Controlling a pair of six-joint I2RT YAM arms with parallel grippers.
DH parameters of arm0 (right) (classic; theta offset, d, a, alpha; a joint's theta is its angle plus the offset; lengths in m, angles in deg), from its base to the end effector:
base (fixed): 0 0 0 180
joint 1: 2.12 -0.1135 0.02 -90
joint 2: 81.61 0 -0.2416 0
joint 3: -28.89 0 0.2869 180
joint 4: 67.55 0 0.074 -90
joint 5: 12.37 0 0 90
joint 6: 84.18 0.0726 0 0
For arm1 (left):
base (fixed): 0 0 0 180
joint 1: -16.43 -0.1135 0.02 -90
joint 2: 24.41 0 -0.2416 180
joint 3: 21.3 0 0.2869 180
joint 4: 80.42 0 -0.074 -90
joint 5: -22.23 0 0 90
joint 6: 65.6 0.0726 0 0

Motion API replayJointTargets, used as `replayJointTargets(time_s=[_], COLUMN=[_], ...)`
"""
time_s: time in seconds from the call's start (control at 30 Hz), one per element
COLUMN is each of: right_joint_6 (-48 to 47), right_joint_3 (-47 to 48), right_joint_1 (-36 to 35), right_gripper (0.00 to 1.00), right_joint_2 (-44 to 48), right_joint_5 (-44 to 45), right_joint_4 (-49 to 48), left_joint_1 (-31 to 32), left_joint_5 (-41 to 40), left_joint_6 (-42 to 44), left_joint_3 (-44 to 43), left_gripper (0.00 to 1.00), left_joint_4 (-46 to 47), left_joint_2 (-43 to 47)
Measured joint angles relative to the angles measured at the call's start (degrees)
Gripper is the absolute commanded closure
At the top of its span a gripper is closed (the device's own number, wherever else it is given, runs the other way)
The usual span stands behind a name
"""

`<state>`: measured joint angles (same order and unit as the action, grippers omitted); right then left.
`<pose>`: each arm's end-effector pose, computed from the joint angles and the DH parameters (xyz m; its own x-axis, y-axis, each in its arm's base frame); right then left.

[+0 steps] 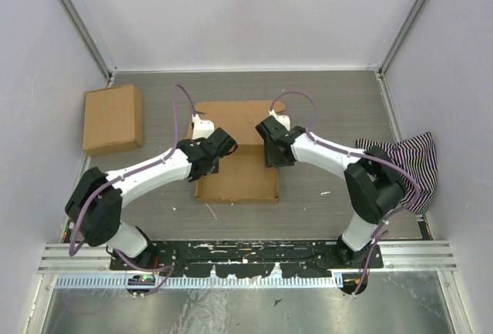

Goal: Fold the paper box

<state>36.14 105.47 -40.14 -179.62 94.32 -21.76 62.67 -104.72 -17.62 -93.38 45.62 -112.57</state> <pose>0.3093 0.2154 0.1156 -0.8806 -0.0747 -0.4679 -0.0670 0.9972 -0.0331 0.2618 -0.2103 0.1514 -0.7743 0.0351 -0.6318 -0.1118 0.9752 0.1912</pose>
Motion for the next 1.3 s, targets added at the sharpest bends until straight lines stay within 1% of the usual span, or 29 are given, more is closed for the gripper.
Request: replayJointTargets(time_s=[0.07,0.17,0.2,0.27,0.37,0.43,0.5,0.57,0.7,0.77,0.9,1.03,1.3], right_joint_6=[0.0,-0.5,-0.8,-2.0,-3.8,-4.5,-4.8,-4.9,-4.7,-4.7,-4.7,-4.8,-4.9], right_joint_3=[0.2,1.8,2.6,4.1,5.9,6.4,7.3,8.4,9.1,9.1,9.3,9.7,11.2], right_joint_1=[0.6,2.9,4.3,8.0,16.3,20.8,24.4,26.4,27.4,27.6,27.6,27.6,27.6], right_gripper=[0.46,0.40,0.39,0.38,0.38,0.38,0.38,0.38,0.38,0.38,0.38,0.39,0.56], right_joint_2=[2.2,5.3,6.3,7.8,8.5,7.8,6.0,3.0,-3.4,-5.5,-8.3,-9.2,-11.1], right_joint_5=[0.2,0.2,-0.2,-2.1,-8.4,-12.1,-15.5,-19.2,-26.3,-28.7,-32.5,-34.9,-37.4], right_joint_4=[0.7,1.6,1.6,1.0,-1.9,-3.6,-4.9,-6.5,-9.3,-9.7,-10.0,-10.2,-11.0], left_joint_1=[0.0,-2.1,-4.2,-10.2,-21.1,-26.9,-30.7,-32.8,-34.7,-35.1,-35.6,-36.1,-36.1], left_joint_5=[-0.1,0.8,2.3,6.4,13.7,18.2,22.7,27.5,36.0,38.3,41.4,42.6,44.4], left_joint_6=[0.5,2.1,3.1,4.6,6.3,7.0,7.2,7.1,5.8,5.3,4.7,4.4,4.2], left_joint_3=[-0.1,-0.2,-0.2,-0.3,-0.7,-1.2,-2.8,-4.8,-6.1,-6.1,-6.5,-7.0,-10.0], left_gripper=[0.21,0.21,0.21,0.22,0.22,0.23,0.25,0.26,0.27,0.28,0.29,0.30,0.37], left_joint_4=[0.0,0.6,1.2,3.2,7.1,9.4,10.9,12.5,16.7,17.7,18.5,19.0,20.2], left_joint_2=[1.3,3.0,3.5,4.2,4.5,4.0,2.4,-0.2,-5.4,-7.1,-10.1,-12.3,-16.3])
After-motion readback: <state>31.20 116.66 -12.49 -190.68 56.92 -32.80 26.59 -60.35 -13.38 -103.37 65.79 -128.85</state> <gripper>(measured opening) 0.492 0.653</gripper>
